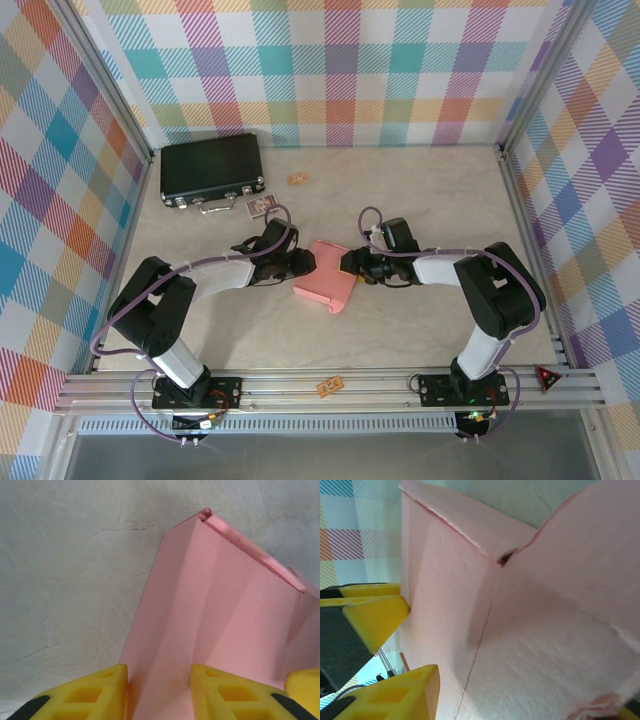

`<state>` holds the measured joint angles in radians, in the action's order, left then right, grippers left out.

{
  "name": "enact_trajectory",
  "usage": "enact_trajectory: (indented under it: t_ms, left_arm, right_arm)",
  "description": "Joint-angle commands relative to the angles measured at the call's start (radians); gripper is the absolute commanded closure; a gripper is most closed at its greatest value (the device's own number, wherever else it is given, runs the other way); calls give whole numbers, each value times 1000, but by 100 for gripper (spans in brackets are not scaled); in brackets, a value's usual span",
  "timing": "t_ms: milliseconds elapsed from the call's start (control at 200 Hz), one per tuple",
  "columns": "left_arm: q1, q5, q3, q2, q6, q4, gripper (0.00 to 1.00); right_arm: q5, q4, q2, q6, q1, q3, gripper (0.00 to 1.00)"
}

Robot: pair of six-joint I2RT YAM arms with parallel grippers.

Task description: Fold the paper box

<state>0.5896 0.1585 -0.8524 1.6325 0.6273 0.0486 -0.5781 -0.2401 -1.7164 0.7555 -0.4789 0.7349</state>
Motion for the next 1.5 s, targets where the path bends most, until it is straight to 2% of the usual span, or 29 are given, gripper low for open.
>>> enact_trajectory:
  t_ms: [0,445,940,1495]
  left_arm:
    - [3,-12,22,19,15,-17,66]
    - [-24,53,59,38,34,-107,65]
    - [-78,126,137,36,56,-253,57]
    - [-129,157,113,106,42,-279,56]
  right_arm:
    - [-49,-64,2,15,-12,-2,54]
    - [-71,-154,80,19,-26,-3,55]
    - [-71,-38,62,-33,-43,122,55]
    - [-46,109,-45,-79,-69,291,56]
